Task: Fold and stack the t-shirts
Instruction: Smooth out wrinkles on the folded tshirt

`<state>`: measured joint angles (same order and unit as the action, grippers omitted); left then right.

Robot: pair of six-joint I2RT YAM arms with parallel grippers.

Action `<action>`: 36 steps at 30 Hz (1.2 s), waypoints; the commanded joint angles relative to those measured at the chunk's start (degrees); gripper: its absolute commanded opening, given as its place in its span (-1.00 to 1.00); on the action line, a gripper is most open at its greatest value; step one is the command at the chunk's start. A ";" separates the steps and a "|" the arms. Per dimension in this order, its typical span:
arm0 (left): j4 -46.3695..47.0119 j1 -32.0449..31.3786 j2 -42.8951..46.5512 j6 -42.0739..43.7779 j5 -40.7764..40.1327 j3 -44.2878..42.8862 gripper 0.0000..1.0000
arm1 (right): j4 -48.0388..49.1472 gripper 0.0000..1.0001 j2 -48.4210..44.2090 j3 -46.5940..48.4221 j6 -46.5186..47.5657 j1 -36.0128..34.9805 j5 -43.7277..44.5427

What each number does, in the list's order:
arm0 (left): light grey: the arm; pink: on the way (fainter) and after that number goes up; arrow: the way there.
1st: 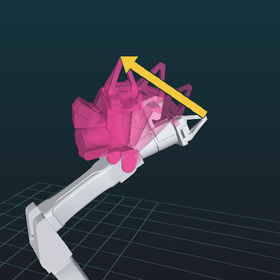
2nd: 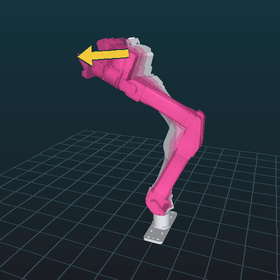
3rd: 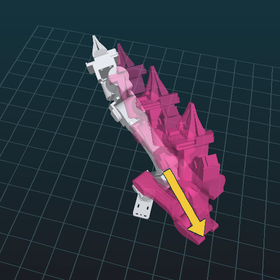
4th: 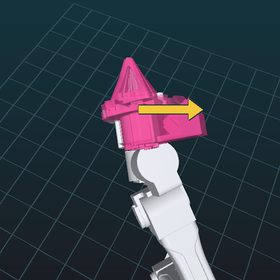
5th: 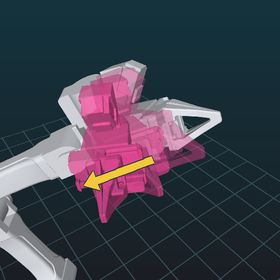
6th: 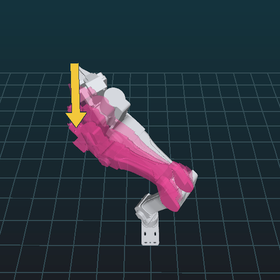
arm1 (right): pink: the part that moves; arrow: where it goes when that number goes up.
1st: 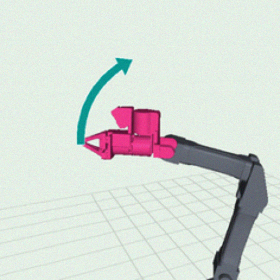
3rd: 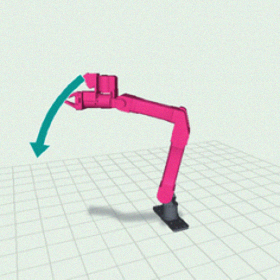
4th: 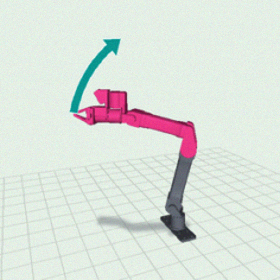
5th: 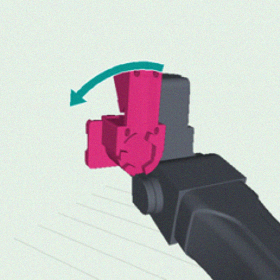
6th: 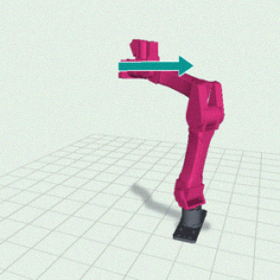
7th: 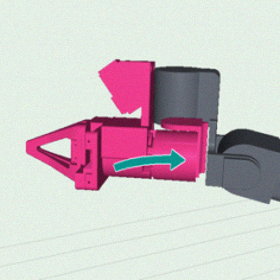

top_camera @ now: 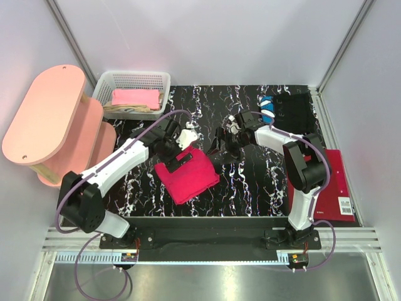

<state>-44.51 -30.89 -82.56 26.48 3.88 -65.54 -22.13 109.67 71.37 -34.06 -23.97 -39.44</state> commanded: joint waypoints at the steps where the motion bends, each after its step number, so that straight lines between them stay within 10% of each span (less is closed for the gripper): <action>1: 0.74 -0.57 -0.75 -0.73 -0.28 -2.49 0.98 | 3.14 0.99 0.55 -1.75 1.98 1.29 0.86; 36: 9.96 -8.92 -15.78 -1.87 -3.35 2.60 0.98 | 28.98 1.00 8.80 -16.71 -9.88 -2.83 -8.19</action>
<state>-39.42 -38.63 -97.41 25.43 2.00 -65.08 8.40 113.43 55.37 -44.97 -24.38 -53.65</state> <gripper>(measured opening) 0.987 0.993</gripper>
